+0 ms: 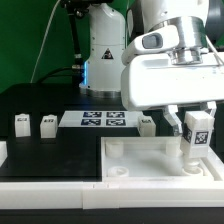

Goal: Assemble one leg

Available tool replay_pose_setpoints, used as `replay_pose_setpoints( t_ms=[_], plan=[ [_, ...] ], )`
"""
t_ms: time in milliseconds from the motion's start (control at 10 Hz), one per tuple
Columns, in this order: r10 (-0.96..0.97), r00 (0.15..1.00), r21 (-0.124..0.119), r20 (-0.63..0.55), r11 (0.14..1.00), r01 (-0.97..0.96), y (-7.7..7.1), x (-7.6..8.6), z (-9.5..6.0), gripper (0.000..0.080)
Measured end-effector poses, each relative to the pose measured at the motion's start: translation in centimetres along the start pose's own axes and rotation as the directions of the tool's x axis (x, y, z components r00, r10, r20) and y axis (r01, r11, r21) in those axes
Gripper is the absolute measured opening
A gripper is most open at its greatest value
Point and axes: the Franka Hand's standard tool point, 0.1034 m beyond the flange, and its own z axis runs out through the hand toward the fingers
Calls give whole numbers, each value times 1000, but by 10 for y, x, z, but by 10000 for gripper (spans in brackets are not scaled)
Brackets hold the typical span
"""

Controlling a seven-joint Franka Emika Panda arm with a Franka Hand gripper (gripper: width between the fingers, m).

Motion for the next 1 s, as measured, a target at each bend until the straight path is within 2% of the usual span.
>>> replay_pose_setpoints(
  t_ms=[600, 800, 1000],
  plan=[
    [-4, 1000, 4, 7, 1000, 4, -2, -11, 15, 290],
    [-2, 999, -5, -36, 1000, 2, -2, -12, 15, 291],
    [-2, 1000, -3, -27, 1000, 2, -2, -12, 15, 295]
  ],
)
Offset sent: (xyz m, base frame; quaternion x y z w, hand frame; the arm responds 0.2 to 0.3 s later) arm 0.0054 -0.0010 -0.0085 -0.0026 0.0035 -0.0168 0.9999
